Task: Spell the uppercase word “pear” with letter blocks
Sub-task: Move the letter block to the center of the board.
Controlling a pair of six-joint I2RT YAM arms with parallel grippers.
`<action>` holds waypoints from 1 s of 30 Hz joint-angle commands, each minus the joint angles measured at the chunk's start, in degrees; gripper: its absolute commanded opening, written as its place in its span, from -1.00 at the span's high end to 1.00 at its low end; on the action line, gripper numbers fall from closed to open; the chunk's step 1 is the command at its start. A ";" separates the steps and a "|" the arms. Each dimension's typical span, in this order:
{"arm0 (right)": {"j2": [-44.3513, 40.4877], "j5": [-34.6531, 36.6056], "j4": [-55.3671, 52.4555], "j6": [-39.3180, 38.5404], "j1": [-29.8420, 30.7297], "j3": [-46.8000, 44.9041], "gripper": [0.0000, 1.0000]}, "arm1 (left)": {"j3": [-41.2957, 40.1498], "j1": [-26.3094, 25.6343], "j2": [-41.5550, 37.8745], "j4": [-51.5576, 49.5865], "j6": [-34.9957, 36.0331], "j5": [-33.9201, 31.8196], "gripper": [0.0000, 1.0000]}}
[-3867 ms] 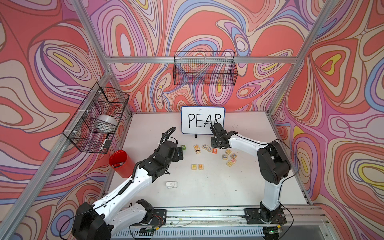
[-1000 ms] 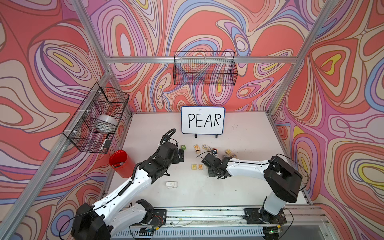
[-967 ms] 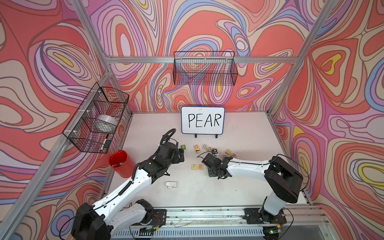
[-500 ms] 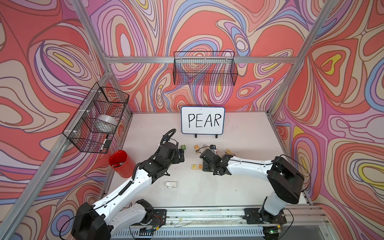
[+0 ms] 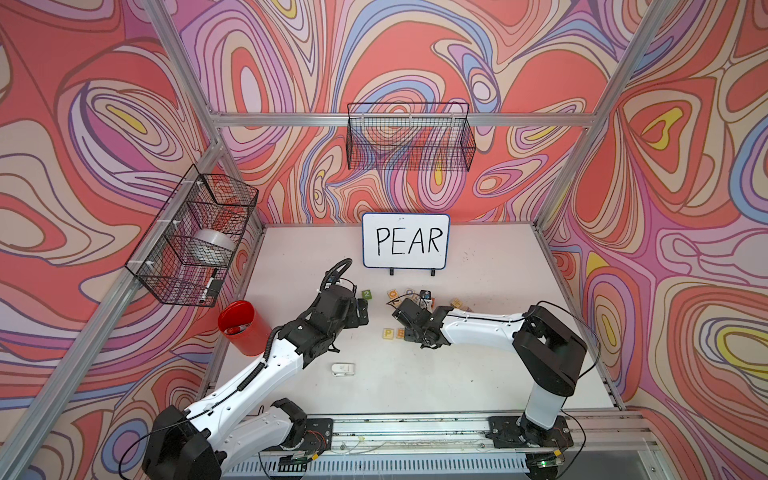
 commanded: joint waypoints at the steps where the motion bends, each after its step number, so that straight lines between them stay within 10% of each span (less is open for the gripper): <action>1: 1.09 1.02 -0.71 1.03 0.25 -0.56 -0.05 | -0.66 0.14 -0.75 0.18 0.42 -0.61 -1.00; 30: 2.69 0.08 -0.62 3.30 2.77 -0.57 0.45 | -1.84 0.12 -3.43 -0.42 -0.37 -0.27 -1.00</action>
